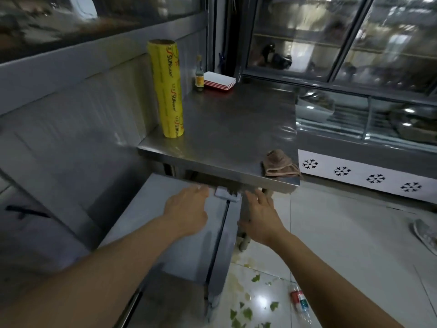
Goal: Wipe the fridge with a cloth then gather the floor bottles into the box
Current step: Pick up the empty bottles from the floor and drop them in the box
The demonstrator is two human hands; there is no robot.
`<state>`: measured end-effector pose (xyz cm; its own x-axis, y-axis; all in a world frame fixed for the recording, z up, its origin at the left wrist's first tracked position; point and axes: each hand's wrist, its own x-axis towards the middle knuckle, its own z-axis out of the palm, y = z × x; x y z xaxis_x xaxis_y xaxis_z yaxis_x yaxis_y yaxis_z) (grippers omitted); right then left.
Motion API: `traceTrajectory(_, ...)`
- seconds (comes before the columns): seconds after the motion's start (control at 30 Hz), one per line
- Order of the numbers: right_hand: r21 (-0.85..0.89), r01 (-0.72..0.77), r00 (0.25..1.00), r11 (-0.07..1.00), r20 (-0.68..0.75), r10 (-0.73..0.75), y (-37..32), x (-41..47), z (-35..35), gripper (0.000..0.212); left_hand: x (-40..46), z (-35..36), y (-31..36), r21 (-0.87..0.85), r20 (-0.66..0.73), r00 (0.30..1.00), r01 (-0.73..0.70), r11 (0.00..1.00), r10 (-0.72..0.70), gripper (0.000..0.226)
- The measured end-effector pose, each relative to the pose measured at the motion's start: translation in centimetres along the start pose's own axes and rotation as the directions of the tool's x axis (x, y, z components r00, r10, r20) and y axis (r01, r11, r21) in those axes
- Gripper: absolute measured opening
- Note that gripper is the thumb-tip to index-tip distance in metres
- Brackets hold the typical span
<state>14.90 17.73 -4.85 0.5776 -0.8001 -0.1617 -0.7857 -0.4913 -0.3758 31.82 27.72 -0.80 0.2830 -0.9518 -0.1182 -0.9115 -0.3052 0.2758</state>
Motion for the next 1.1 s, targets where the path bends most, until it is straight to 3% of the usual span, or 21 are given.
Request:
traceTrajectory(0.27,-0.162,0.099,0.987,0.982,0.143,-0.076,-8.6,-11.8,6.0,0.08,-13.2,1.4,-6.2,0.011,0.075,0.997,0.032,0.999,-0.032,0.036)
traceTrajectory(0.4,-0.162,0.115,0.975,0.98,0.209,-0.08,-11.2,-16.9,10.3,0.075,-19.7,3.9,-9.5,0.012,0.11,0.994,0.023,1.0,-0.024,0.028)
traceTrajectory(0.53,-0.169,0.143,0.952,0.975,0.293,-0.089,-12.2,-20.8,15.1,0.072,-24.5,7.4,-12.6,-0.002,0.182,0.979,0.098,0.995,-0.096,0.035)
traceTrajectory(0.73,-0.179,0.152,0.914,0.972,0.401,-0.069,-10.4,-23.4,21.9,0.07,-28.2,13.4,-15.1,0.024,0.299,0.927,0.228,0.973,-0.224,0.03)
traceTrajectory(1.1,-0.176,0.072,0.846,0.982,0.531,0.033,-0.4,-24.2,35.8,0.066,-30.3,30.7,-16.2,-0.012,0.39,0.866,0.344,0.939,-0.313,0.049)
